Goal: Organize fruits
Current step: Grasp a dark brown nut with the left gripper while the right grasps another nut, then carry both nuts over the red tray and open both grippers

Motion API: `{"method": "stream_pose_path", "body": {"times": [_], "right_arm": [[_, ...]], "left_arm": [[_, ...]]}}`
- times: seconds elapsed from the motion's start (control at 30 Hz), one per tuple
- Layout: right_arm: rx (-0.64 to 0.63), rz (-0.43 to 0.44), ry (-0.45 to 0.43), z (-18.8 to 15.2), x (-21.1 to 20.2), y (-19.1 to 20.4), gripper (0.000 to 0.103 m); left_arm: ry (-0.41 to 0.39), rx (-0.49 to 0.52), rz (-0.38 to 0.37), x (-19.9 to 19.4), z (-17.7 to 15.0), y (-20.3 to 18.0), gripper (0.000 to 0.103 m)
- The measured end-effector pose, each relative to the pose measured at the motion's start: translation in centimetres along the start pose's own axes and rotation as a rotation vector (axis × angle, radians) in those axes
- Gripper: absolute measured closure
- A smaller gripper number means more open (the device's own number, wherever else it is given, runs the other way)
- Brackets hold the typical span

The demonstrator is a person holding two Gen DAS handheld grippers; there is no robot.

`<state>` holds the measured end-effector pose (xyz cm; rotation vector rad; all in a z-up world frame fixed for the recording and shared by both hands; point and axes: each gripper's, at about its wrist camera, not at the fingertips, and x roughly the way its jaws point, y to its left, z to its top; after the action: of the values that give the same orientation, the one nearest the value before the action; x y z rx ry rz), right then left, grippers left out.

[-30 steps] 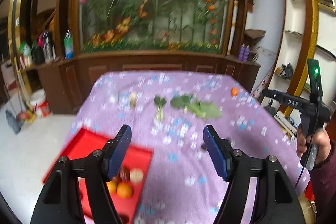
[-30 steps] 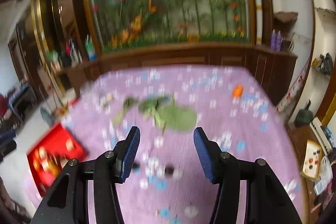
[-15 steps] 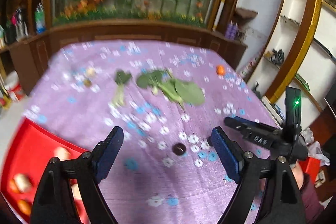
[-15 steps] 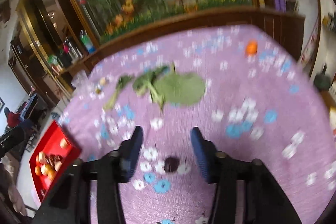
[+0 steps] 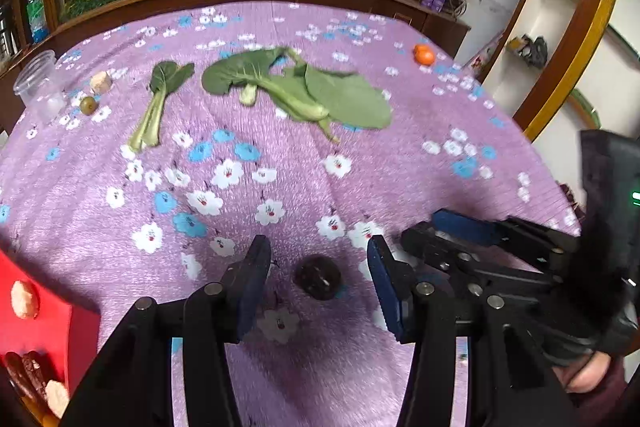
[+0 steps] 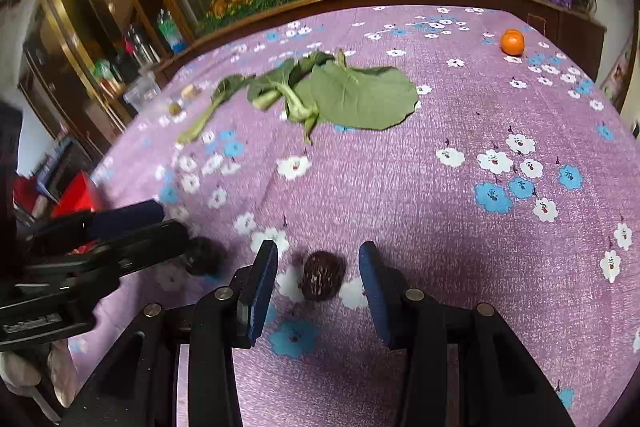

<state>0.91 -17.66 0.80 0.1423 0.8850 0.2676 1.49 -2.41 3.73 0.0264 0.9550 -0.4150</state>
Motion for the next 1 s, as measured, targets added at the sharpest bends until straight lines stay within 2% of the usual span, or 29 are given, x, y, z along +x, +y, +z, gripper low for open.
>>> {"method": "stream_pose_path", "body": {"times": [0.1, 0.2, 0.33, 0.4, 0.5, 0.53, 0.57, 0.67, 0.83, 1.0], "right_arm": [[-0.031, -0.02, -0.001, -0.2, 0.1, 0.5, 0.058], [-0.068, -0.062, -0.003, -0.4, 0.2, 1.0, 0.068], [-0.092, -0.087, -0.004, -0.4, 0.3, 1.3, 0.071], [-0.096, -0.09, -0.002, -0.3, 0.4, 1.4, 0.071], [-0.099, -0.091, -0.002, -0.3, 0.4, 1.4, 0.072], [-0.099, -0.09, -0.002, -0.4, 0.3, 1.3, 0.074], [-0.096, -0.081, -0.001, -0.4, 0.3, 1.3, 0.082], [-0.057, -0.025, -0.006, -0.5, 0.0, 0.7, 0.082], [-0.014, 0.029, -0.026, -0.5, -0.3, 0.2, 0.082], [0.024, 0.099, -0.056, -0.7, -1.0, 0.4, 0.082]], "left_arm": [[0.011, 0.035, 0.027, 1.0, -0.4, -0.3, 0.054], [0.022, 0.037, 0.023, 1.7, -0.5, -0.2, 0.054], [0.013, 0.034, 0.018, 2.1, -0.5, -0.2, 0.058], [0.007, 0.043, 0.028, 2.1, -0.6, -0.4, 0.06], [0.004, 0.093, 0.073, 2.2, -0.9, -1.3, 0.078], [0.005, 0.102, 0.075, 2.1, -1.0, -1.6, 0.079], [0.003, 0.102, 0.075, 1.7, -1.2, -1.8, 0.08], [-0.034, 0.104, 0.074, 0.0, -1.5, -2.0, 0.08], [-0.127, 0.037, 0.064, -5.1, -2.5, -0.2, 0.08], [-0.182, -0.176, 0.013, -9.3, -4.6, 5.0, 0.079]]}}
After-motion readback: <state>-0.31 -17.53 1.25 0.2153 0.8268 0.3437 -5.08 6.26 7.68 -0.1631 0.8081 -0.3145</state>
